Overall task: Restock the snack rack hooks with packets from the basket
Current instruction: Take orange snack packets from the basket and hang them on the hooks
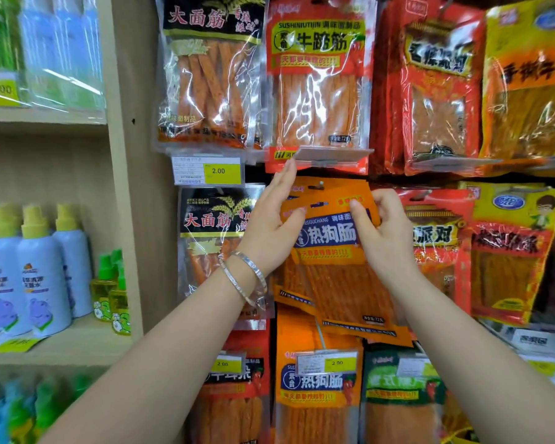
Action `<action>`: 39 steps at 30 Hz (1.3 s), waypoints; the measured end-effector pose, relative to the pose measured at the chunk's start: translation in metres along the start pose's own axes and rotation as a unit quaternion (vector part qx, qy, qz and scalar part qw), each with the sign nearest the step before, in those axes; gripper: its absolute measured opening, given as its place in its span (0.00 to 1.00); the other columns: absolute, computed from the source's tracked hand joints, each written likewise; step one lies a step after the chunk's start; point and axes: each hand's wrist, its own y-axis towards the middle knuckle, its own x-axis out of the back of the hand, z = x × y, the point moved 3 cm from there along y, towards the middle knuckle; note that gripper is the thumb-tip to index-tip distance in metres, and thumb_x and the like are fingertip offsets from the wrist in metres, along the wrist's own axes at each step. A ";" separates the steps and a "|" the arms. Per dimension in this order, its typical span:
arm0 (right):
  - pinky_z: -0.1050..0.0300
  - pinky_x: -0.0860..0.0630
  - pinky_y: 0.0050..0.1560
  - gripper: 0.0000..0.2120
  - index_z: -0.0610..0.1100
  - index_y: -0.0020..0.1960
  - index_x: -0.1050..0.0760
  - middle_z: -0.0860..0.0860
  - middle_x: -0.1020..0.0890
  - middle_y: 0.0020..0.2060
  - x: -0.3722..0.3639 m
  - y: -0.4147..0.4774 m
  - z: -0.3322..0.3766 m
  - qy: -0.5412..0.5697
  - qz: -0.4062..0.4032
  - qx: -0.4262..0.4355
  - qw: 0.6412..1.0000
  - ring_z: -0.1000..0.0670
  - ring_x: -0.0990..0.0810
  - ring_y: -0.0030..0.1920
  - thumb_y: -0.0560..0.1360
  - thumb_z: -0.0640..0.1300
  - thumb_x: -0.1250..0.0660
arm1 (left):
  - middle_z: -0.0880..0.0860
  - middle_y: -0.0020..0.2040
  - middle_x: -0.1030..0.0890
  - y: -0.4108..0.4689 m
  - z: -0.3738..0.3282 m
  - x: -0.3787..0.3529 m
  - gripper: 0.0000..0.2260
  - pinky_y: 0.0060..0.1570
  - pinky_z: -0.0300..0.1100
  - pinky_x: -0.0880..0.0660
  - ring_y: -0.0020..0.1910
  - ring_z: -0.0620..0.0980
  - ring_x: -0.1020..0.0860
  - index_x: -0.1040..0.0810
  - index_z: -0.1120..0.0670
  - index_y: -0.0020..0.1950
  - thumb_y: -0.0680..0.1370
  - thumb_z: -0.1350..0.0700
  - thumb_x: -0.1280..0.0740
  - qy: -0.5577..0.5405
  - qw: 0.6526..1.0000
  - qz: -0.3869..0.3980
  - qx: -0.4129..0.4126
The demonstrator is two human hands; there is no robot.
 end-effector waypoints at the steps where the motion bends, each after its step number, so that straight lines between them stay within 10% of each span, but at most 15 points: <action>1: 0.57 0.28 0.38 0.07 0.57 0.43 0.34 0.57 0.23 0.38 -0.001 0.003 0.002 0.019 -0.006 -0.003 1.000 0.52 0.24 0.38 0.77 0.52 0.37 | 0.44 0.77 0.44 0.000 0.000 0.000 0.30 0.74 0.41 0.45 0.74 0.37 0.48 0.48 0.44 0.76 0.79 0.61 0.41 0.002 1.000 -0.003 -0.004; 5: 0.60 0.32 0.39 0.07 0.52 0.43 0.33 0.55 0.26 0.36 -0.001 0.020 0.003 0.071 -0.056 -0.038 0.995 0.55 0.28 0.38 0.76 0.47 0.35 | 0.42 0.75 0.44 0.000 0.002 -0.002 0.30 0.63 0.18 0.51 0.68 0.24 0.51 0.49 0.45 0.76 0.78 0.63 0.41 0.019 1.000 -0.007 -0.012; 11: 0.63 0.34 0.34 0.07 0.47 0.43 0.32 0.46 0.26 0.37 -0.010 0.029 -0.008 0.066 -0.053 -0.102 0.991 0.51 0.29 0.35 0.76 0.46 0.35 | 0.37 0.72 0.45 -0.001 0.004 -0.002 0.31 0.65 0.20 0.50 0.70 0.29 0.50 0.49 0.46 0.76 0.78 0.63 0.41 0.018 1.000 -0.004 -0.013; 16: 0.73 0.34 0.32 0.06 0.45 0.46 0.31 0.56 0.27 0.35 -0.016 0.026 -0.015 0.044 -0.056 -0.106 0.992 0.67 0.28 0.32 0.76 0.45 0.34 | 0.37 0.73 0.46 -0.002 0.006 -0.003 0.31 0.62 0.17 0.51 0.68 0.24 0.51 0.49 0.45 0.76 0.78 0.63 0.41 0.015 0.999 -0.003 -0.032; 19: 0.77 0.33 0.42 0.14 0.43 0.58 0.31 0.57 0.25 0.45 -0.014 0.015 -0.018 0.034 -0.065 -0.099 0.992 0.64 0.25 0.43 0.75 0.45 0.32 | 0.37 0.74 0.48 -0.011 0.022 -0.010 0.31 0.62 0.17 0.53 0.71 0.30 0.51 0.50 0.44 0.76 0.78 0.59 0.39 0.042 0.999 0.018 -0.017; 22: 0.60 0.32 0.61 0.26 0.40 0.68 0.36 0.46 0.29 0.61 -0.011 -0.005 -0.019 -0.071 -0.052 -0.010 0.996 0.50 0.28 0.59 0.73 0.40 0.31 | 0.43 0.77 0.52 -0.034 0.057 -0.025 0.33 0.69 0.28 0.55 0.73 0.36 0.54 0.52 0.46 0.77 0.78 0.56 0.37 0.111 0.990 0.071 0.045; 27: 0.42 0.38 0.70 0.26 0.37 0.68 0.30 0.38 0.31 0.69 -0.029 -0.047 -0.036 -0.357 0.128 0.169 0.910 0.38 0.36 0.71 0.72 0.42 0.28 | 0.36 0.72 0.68 -0.075 0.097 -0.049 0.36 0.72 0.42 0.47 0.73 0.40 0.56 0.57 0.46 0.77 0.77 0.52 0.37 0.160 0.975 0.137 0.076; 34: 0.52 0.60 0.73 0.32 0.40 0.77 0.51 0.39 0.51 0.76 -0.061 -0.035 -0.067 -0.489 0.248 0.144 0.824 0.43 0.52 0.77 0.79 0.43 0.40 | 0.46 0.74 0.71 -0.061 0.131 -0.073 0.39 0.71 0.49 0.40 0.76 0.53 0.52 0.59 0.52 0.77 0.76 0.50 0.36 0.208 0.949 0.190 0.141; 39: 0.52 0.53 0.74 0.28 0.41 0.77 0.53 0.40 0.54 0.77 -0.086 -0.010 -0.085 -0.498 0.300 0.099 0.808 0.43 0.54 0.77 0.80 0.41 0.46 | 0.50 0.75 0.70 -0.038 0.159 -0.086 0.41 0.71 0.47 0.45 0.76 0.55 0.52 0.60 0.55 0.77 0.75 0.50 0.35 0.223 0.942 0.189 0.167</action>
